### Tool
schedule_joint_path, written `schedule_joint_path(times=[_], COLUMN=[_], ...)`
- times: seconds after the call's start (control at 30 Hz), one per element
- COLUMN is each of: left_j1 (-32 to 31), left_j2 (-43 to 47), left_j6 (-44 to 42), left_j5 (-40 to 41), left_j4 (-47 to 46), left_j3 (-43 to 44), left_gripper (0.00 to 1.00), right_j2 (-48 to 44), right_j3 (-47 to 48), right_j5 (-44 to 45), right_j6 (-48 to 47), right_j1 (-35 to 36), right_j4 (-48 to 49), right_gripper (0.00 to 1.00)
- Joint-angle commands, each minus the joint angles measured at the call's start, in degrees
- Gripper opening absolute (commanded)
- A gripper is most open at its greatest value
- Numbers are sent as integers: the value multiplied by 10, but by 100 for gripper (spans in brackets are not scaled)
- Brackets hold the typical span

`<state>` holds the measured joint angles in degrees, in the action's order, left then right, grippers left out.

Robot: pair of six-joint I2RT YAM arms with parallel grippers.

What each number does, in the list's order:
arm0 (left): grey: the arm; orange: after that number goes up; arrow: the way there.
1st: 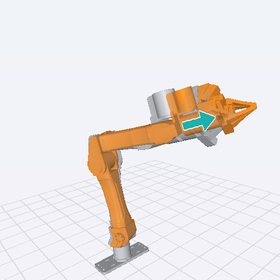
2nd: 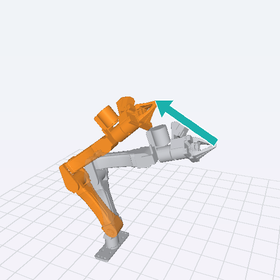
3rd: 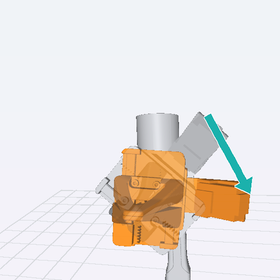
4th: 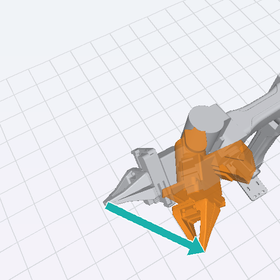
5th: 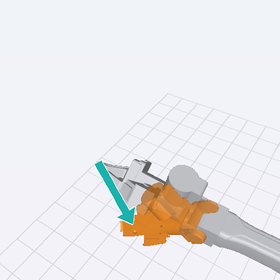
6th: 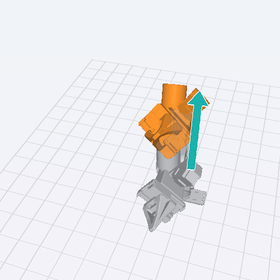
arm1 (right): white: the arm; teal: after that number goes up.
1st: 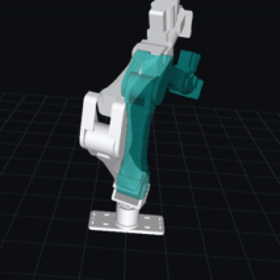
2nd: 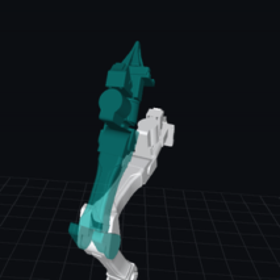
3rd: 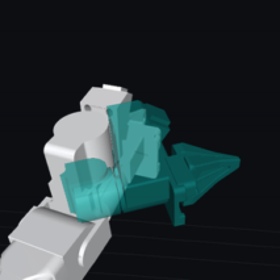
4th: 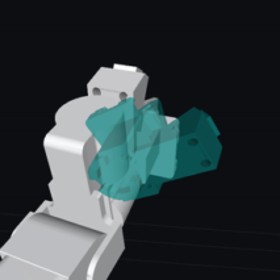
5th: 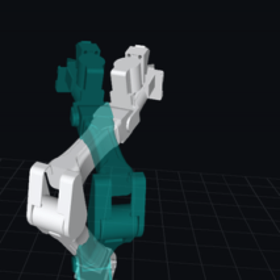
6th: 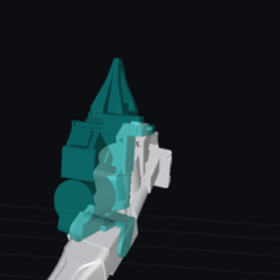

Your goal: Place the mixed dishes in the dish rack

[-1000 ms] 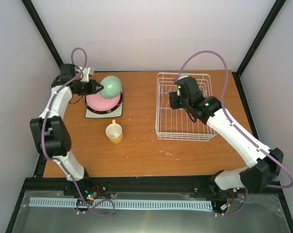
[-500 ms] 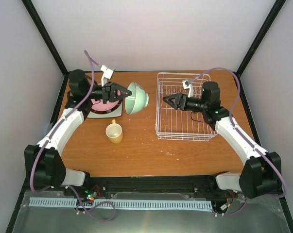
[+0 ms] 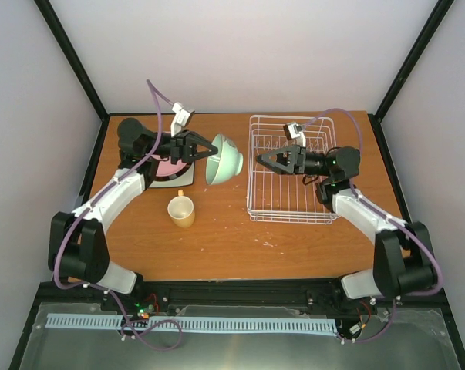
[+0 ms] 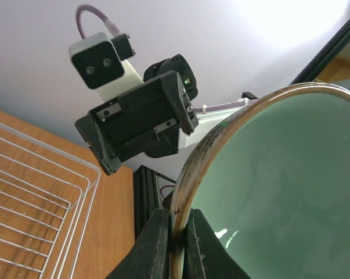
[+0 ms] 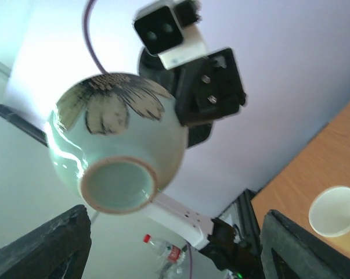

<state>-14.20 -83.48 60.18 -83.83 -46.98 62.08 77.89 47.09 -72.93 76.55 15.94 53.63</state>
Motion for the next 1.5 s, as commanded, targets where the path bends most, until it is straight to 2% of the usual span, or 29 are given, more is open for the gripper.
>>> schedule_joint_path(times=[0.0,0.33,0.6,1.33,1.47], left_j1=[-15,-17,-28,-37,-38], left_j2=[-16,-44,-69,-111,-114], left_j6=[43,75,131,148,148], left_j5=[15,21,32,48,50], left_j4=[-80,-130,-211,-247,-249], left_j3=[28,39,32,19,18], left_gripper=[1,1,1,1,1], right_j2=[80,96,124,134,135], right_j3=[-5,1,33,69,67], right_j5=[5,10,17,21,21], right_j6=[334,330,330,342,342], right_j1=[1,26,62,97,98], right_j4=[424,424,424,424,424], right_gripper=[79,79,79,75,64])
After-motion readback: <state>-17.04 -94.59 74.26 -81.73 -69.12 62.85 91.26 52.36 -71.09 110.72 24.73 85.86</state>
